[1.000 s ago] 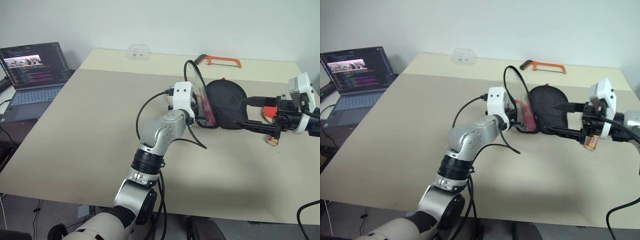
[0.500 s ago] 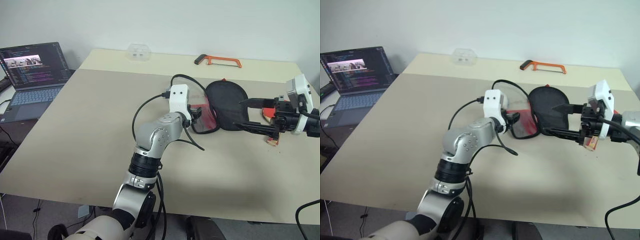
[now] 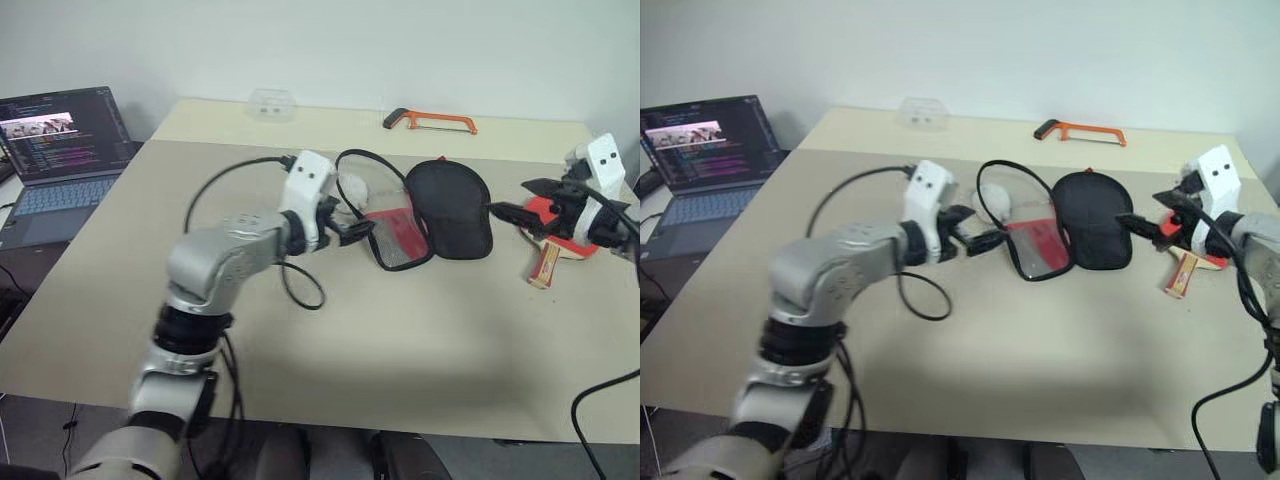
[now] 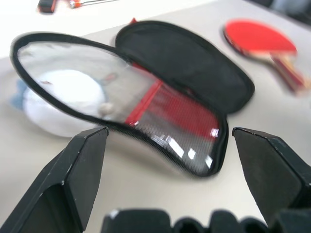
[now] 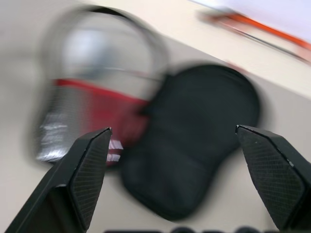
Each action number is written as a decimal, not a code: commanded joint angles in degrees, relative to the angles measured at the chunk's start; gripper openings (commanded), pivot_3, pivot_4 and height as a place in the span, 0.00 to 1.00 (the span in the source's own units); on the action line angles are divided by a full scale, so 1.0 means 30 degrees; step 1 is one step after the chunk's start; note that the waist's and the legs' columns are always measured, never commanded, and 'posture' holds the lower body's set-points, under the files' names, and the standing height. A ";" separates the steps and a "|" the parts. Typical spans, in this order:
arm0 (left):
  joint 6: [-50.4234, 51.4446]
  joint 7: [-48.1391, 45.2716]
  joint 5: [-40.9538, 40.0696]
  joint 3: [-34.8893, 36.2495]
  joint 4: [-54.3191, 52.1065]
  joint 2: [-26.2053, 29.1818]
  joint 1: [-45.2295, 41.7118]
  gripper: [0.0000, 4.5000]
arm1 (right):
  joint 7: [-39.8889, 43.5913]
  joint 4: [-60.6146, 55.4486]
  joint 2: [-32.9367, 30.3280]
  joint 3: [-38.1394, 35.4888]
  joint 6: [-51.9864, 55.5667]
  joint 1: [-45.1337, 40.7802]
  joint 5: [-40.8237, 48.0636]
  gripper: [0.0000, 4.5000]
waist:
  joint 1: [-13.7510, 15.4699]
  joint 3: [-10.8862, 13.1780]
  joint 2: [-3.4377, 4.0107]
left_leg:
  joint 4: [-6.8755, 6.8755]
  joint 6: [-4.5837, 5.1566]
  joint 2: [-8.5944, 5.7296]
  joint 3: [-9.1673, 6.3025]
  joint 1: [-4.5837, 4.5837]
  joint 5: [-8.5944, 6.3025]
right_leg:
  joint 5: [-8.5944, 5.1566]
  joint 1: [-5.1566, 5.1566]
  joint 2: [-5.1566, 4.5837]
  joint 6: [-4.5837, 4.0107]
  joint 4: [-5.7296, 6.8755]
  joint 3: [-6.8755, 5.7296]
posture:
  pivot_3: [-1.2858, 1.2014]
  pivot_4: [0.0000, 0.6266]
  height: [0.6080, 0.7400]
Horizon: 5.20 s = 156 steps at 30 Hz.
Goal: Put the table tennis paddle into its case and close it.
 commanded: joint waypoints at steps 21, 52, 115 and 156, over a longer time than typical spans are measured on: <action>-0.3495 -0.4858 0.1405 -0.0286 -0.0882 0.0979 0.1482 0.99 | -1.3977 0.9418 0.5404 -0.5199 0.3247 -0.6241 -0.5463 1.00 | -0.0054 -0.0002 0.0009 | -0.0048 0.0013 0.0002 0.0199 -0.0033 -0.0005 | 0.0001 -0.0125 0.0001 0.0001 0.0011 0.0168 | 0.52 0.24 1.00; -0.2421 -0.3024 0.1632 0.0201 -0.1641 0.0975 0.2056 1.00 | -1.6194 1.3139 0.6850 -0.7519 0.2187 -0.7028 -0.5248 0.91 | -0.0075 -0.0002 0.0008 | -0.0032 0.0013 0.0004 0.0225 -0.0023 -0.0005 | 0.0002 -0.0156 0.0006 0.0002 0.0081 0.0192 | 0.52 0.24 1.00; -0.1185 -0.1932 0.1577 0.0765 -0.2968 0.1153 0.2775 1.00 | -1.1850 1.0389 1.1504 -0.0295 0.1993 -0.9771 -0.5709 0.24 | -0.0538 0.0005 0.0026 | -0.0006 0.0014 0.0021 0.0283 -0.0315 0.0008 | -0.0001 -0.0596 0.0010 0.0001 0.0299 0.0205 | 0.52 0.24 1.00; -0.0414 -0.1679 0.1655 0.0976 -0.3464 0.1497 0.2915 1.00 | -0.9130 1.5645 1.0175 0.1079 -0.2117 -0.9576 -0.6650 0.24 | -0.0521 0.0004 0.0024 | 0.0024 0.0018 0.0017 0.0276 -0.0314 0.0019 | -0.0001 -0.0586 0.0009 0.0001 0.0330 0.0194 | 0.52 0.24 1.00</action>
